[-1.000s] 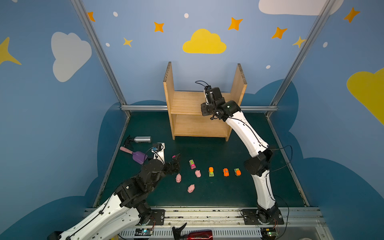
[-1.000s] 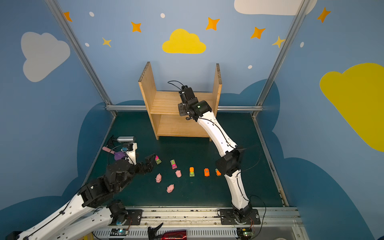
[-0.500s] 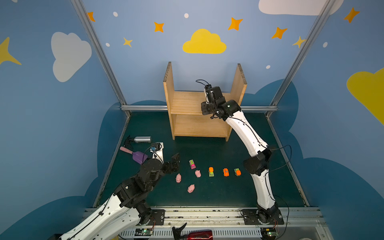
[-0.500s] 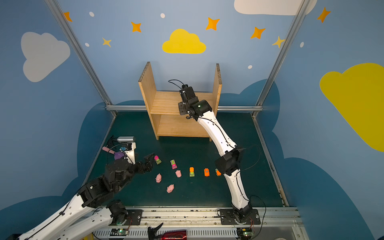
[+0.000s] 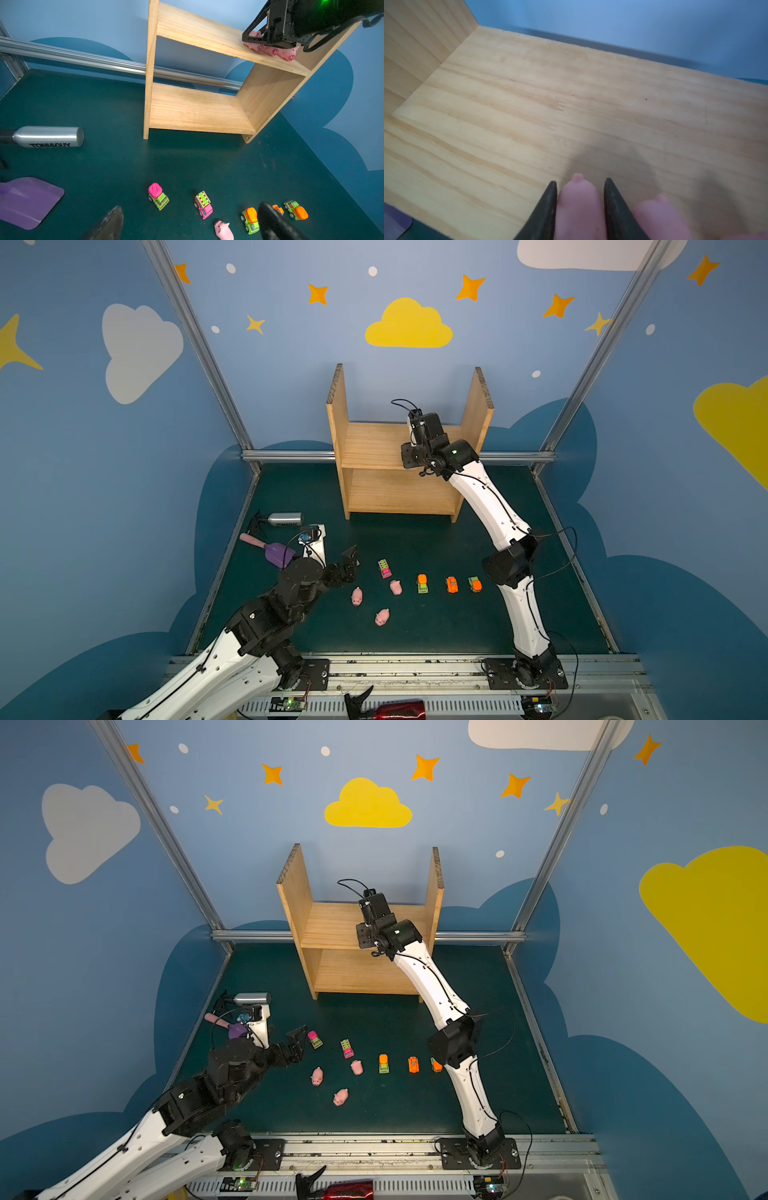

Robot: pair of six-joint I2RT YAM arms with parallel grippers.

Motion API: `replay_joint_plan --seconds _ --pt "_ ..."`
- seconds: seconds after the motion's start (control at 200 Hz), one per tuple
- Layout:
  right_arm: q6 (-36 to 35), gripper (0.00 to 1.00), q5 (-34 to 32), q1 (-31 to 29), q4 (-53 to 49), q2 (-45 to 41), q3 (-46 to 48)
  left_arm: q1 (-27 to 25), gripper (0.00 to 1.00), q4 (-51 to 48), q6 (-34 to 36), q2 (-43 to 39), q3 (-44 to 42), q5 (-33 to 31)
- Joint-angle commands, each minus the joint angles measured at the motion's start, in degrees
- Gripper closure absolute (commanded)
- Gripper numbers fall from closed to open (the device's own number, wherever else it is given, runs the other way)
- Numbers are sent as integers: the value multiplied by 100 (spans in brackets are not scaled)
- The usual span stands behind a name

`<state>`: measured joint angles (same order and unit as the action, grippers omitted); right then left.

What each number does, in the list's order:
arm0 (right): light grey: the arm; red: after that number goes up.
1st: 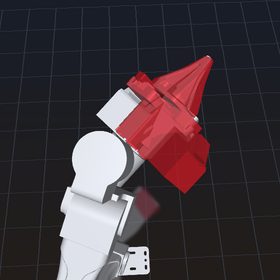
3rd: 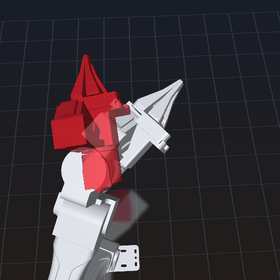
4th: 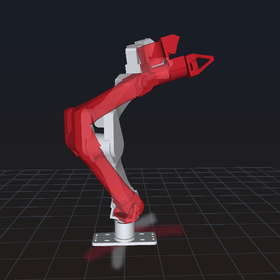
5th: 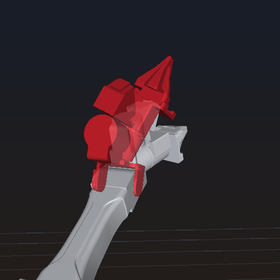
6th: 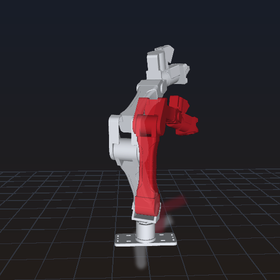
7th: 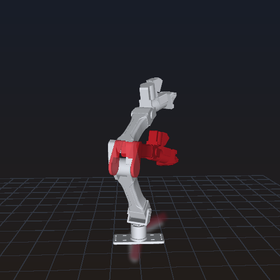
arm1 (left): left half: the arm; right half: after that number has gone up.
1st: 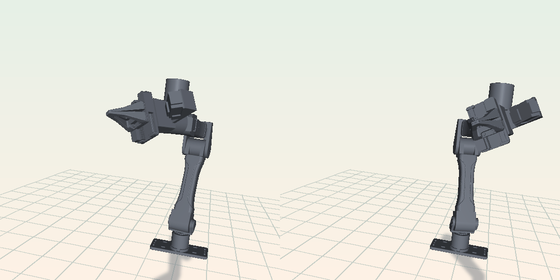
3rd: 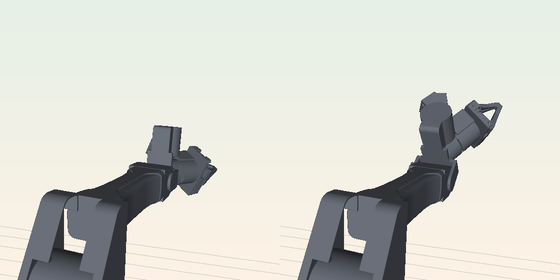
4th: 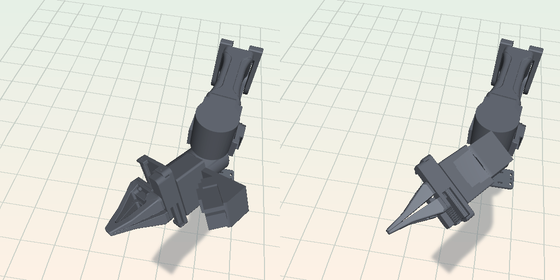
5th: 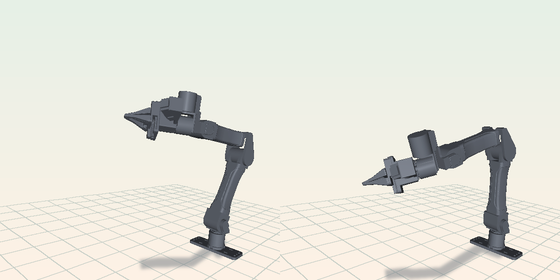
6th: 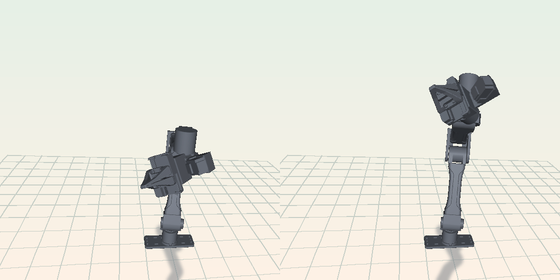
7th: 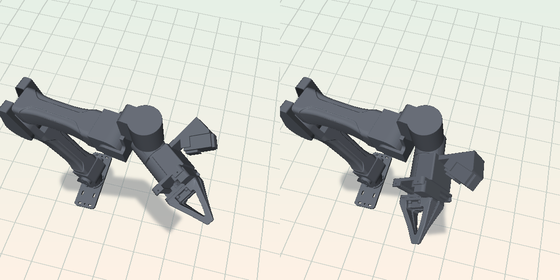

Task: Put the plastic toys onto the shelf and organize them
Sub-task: 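Open the right gripper to release the pig beside the other two, then withdraw the right gripper down toward the toys while the left gripper lowers toward a pig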

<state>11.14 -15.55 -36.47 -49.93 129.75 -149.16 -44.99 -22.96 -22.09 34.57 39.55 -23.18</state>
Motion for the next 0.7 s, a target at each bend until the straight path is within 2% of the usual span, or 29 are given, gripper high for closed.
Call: replay_joint_plan --seconds 0.0,0.31,0.466,0.696 --pt "-50 59 8 34 141 118 -209 35 0 -18 12 -10 9 -86" --pt "-202 34 80 17 393 -191 -295 50 0 -92 25 -45 129 -77" --pt "-168 32 432 -8 620 -417 -289 56 0 -244 -31 -72 267 -24" --pt "-245 32 336 -167 449 -738 -231 52 0 -514 -275 -454 272 60"
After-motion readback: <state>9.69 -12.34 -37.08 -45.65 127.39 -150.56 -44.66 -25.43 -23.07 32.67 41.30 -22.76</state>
